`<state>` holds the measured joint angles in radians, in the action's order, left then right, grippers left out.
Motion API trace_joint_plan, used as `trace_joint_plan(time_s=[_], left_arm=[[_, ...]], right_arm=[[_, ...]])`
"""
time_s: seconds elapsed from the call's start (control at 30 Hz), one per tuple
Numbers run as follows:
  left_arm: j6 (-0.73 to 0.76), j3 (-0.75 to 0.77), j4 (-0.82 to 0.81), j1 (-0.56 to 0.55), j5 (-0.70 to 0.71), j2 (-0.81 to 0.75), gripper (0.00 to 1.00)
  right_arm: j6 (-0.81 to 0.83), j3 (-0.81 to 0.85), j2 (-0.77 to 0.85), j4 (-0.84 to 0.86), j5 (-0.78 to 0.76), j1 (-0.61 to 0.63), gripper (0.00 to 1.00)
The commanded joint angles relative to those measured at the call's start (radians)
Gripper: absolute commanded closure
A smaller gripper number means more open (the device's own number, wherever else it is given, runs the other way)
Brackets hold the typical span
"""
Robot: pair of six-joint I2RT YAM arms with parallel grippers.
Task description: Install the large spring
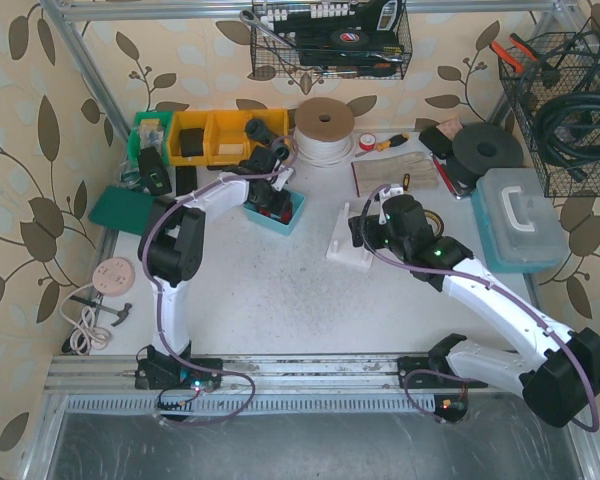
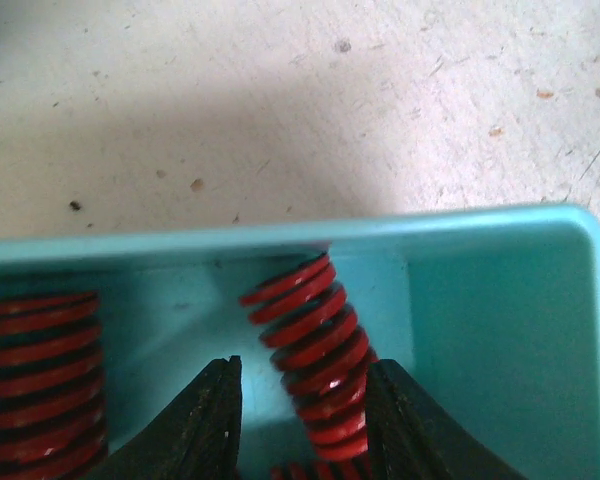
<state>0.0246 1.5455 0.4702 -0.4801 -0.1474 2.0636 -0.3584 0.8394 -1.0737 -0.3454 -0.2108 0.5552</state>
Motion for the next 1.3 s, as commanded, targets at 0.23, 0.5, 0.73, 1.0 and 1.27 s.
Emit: trace_joint_plan(time_s=[0.23, 0.5, 0.73, 1.0, 1.27], left_arm=[[-0.031, 0.102, 0.069, -0.015, 0.081, 0.111, 0.6], [-0.036, 0.062, 0.082, -0.015, 0.208, 0.086, 0.65], [-0.069, 0.04, 0.08, -0.015, 0.269, 0.065, 0.61], [-0.1, 0.018, 0.041, -0.015, 0.201, 0.104, 0.67], [-0.071, 0.035, 0.021, -0.015, 0.201, 0.0, 0.88]], right_arm=[[0.011, -0.022, 0.015, 0.03, -0.023, 0.0, 0.07], [0.007, -0.029, 0.006, 0.041, -0.017, 0.001, 0.07], [0.007, -0.039, 0.012, 0.047, -0.017, 0.001, 0.07], [0.008, -0.046, 0.023, 0.046, -0.021, 0.0, 0.07], [0.005, -0.051, 0.032, 0.051, -0.021, 0.0, 0.07]])
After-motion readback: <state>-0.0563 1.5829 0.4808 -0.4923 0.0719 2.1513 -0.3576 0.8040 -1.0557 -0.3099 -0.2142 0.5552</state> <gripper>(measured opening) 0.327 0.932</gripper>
